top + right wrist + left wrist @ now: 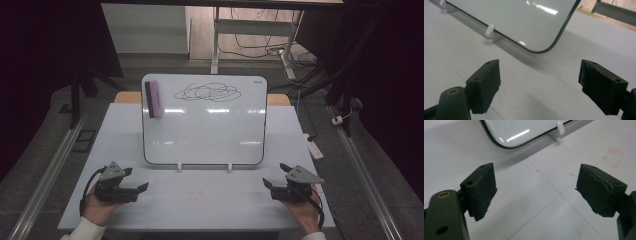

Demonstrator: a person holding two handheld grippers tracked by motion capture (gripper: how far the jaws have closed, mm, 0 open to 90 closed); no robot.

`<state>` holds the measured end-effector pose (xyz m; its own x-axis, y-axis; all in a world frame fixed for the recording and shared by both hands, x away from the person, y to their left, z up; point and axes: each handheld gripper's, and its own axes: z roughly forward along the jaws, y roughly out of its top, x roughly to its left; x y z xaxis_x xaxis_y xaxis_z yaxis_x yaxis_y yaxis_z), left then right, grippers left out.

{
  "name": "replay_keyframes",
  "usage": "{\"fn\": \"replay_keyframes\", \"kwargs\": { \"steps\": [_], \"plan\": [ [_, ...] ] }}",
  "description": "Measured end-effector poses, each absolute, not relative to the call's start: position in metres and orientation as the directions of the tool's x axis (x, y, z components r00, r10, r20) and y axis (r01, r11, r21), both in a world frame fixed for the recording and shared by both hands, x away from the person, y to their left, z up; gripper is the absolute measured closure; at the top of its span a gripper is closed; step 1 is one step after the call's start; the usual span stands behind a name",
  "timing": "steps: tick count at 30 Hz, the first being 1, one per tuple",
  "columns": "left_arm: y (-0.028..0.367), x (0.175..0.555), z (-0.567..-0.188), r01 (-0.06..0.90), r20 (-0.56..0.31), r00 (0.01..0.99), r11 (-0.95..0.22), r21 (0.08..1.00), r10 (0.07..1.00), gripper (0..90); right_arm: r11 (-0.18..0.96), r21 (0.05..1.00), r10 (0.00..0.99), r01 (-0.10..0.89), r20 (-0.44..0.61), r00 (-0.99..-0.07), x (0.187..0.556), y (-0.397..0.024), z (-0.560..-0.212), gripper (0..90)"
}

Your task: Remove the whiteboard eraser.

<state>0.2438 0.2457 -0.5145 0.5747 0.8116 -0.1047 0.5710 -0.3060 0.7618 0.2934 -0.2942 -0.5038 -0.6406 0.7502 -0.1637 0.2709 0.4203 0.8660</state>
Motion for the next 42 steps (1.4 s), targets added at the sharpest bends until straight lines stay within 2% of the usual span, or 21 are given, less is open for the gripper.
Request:
{"fn": "replay_keyframes", "kwargs": {
  "steps": [12, 30, 42],
  "plan": [
    [0.248, 0.243, -0.515, 0.581, -0.114, 0.568, -0.298, 0.757, 0.815, 17.1, 0.418, 0.86, 0.751, 0.292, -0.146, -0.644, 0.293, -0.292, -0.506, 21.1],
    [0.247, 0.245, -0.507, 0.586, -0.145, 0.557, -0.263, 0.767, 0.818, 18.9, 0.413, 0.86, 0.755, 0.299, -0.14, -0.64, 0.293, -0.291, -0.506, 21.2],
    [0.238, 0.265, -0.458, 0.525, -0.139, 0.587, -0.244, 0.815, 0.798, 20.1, 0.41, 0.861, 0.763, 0.302, -0.143, -0.63, 0.292, -0.29, -0.506, 21.7]
  ]
}}
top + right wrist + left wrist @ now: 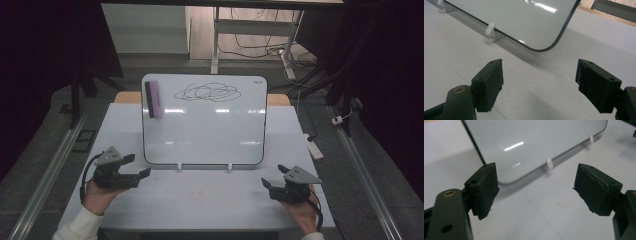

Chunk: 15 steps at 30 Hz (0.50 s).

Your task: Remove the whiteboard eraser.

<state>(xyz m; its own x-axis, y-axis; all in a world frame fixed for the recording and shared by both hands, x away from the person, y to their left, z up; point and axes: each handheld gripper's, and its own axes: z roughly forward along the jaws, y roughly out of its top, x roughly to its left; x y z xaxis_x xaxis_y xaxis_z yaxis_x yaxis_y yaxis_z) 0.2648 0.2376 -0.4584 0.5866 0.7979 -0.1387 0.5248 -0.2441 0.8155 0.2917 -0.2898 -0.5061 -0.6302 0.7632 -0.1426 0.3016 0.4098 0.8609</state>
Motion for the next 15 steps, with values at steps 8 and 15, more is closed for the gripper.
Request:
{"fn": "replay_keyframes", "kwargs": {
  "steps": [8, 15],
  "plan": [
    [0.234, 0.301, -0.408, 0.495, -0.136, 0.574, -0.211, 0.843, 0.807, 21.6, 0.414, 0.858, 0.762, 0.305, -0.144, -0.631, 0.292, -0.289, -0.507, 21.8],
    [0.232, 0.336, -0.38, 0.476, -0.127, 0.526, -0.167, 0.864, 0.841, 25.4, 0.418, 0.855, 0.763, 0.306, -0.148, -0.63, 0.291, -0.289, -0.507, 21.8]
  ]
}}
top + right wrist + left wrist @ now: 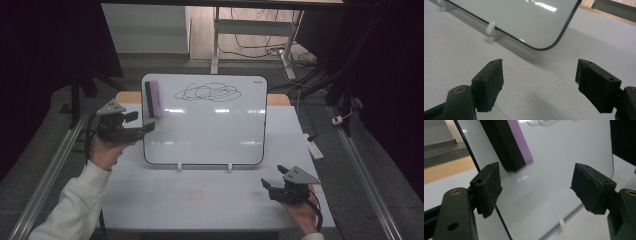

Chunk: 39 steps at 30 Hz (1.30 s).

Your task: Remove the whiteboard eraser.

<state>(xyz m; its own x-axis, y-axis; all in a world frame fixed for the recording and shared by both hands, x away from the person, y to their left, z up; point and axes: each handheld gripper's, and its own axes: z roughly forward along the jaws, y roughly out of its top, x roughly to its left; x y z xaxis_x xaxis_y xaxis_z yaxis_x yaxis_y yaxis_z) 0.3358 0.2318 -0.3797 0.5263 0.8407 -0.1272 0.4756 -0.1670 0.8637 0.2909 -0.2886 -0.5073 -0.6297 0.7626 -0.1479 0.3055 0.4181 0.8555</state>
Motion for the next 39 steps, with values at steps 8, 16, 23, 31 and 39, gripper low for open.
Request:
{"fn": "replay_keyframes", "kwargs": {
  "steps": [8, 16, 23, 31, 39],
  "plan": [
    [0.229, 0.375, -0.366, 0.487, -0.133, 0.478, -0.136, 0.863, 0.868, 29.8, 0.422, 0.852, 0.771, 0.31, -0.157, -0.618, 0.291, -0.29, -0.508, 21.2],
    [0.225, 0.402, -0.355, 0.484, -0.094, 0.423, -0.137, 0.864, 0.901, 38.7, 0.434, 0.847, 0.777, 0.308, -0.179, -0.603, 0.29, -0.288, -0.509, 19.4],
    [0.219, 0.413, -0.349, 0.486, -0.084, 0.406, -0.137, 0.863, 0.91, 49.7, 0.438, 0.842, 0.78, 0.315, -0.182, -0.599, 0.29, -0.288, -0.511, 19.4],
    [0.217, 0.408, -0.346, 0.495, -0.091, 0.387, -0.124, 0.86, 0.917, 57.3, 0.451, 0.838, 0.777, 0.307, -0.199, -0.598, 0.289, -0.286, -0.51, 19.4],
    [0.221, 0.384, -0.337, 0.454, -0.076, 0.422, -0.138, 0.88, 0.904, 59.5, 0.453, 0.837, 0.78, 0.307, -0.206, -0.591, 0.288, -0.287, -0.51, 19.6]
  ]
}}
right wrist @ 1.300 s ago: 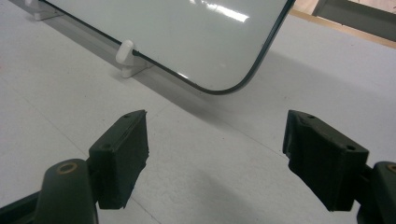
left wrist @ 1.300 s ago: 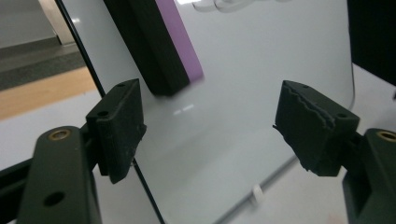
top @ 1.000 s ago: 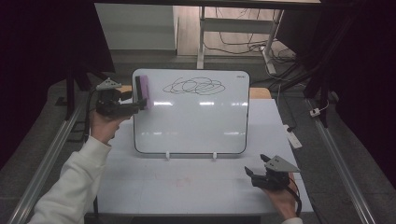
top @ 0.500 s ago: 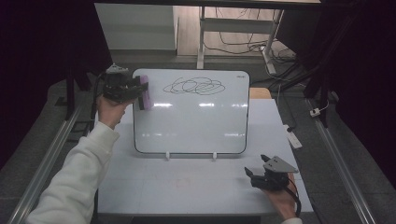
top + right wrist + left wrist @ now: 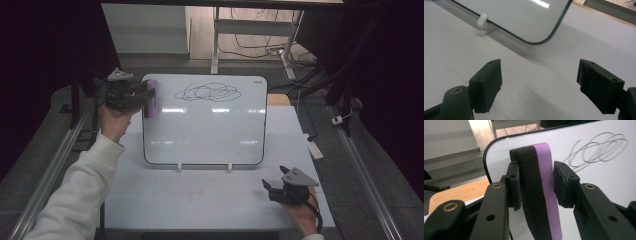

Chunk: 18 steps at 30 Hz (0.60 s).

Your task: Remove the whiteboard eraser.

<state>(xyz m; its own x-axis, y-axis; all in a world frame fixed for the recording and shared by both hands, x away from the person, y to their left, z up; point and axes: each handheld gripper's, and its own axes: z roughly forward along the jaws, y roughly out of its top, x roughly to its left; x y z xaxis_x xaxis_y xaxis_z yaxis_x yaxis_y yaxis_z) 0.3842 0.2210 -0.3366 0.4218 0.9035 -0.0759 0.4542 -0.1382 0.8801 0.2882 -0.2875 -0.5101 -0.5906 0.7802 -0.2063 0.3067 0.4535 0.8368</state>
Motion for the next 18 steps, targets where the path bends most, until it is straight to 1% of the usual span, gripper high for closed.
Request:
{"fn": "replay_keyframes", "kwargs": {
  "steps": [10, 18],
  "plan": [
    [0.214, 0.347, -0.364, 0.434, -0.118, 0.521, -0.143, 0.89, 0.846, 59.4, 0.452, 0.838, 0.778, 0.306, -0.202, -0.595, 0.287, -0.286, -0.509, 20.1],
    [0.21, 0.326, -0.384, 0.428, -0.137, 0.575, -0.154, 0.891, 0.807, 59.4, 0.456, 0.837, 0.774, 0.304, -0.204, -0.6, 0.288, -0.282, -0.509, 20.2]
  ]
}}
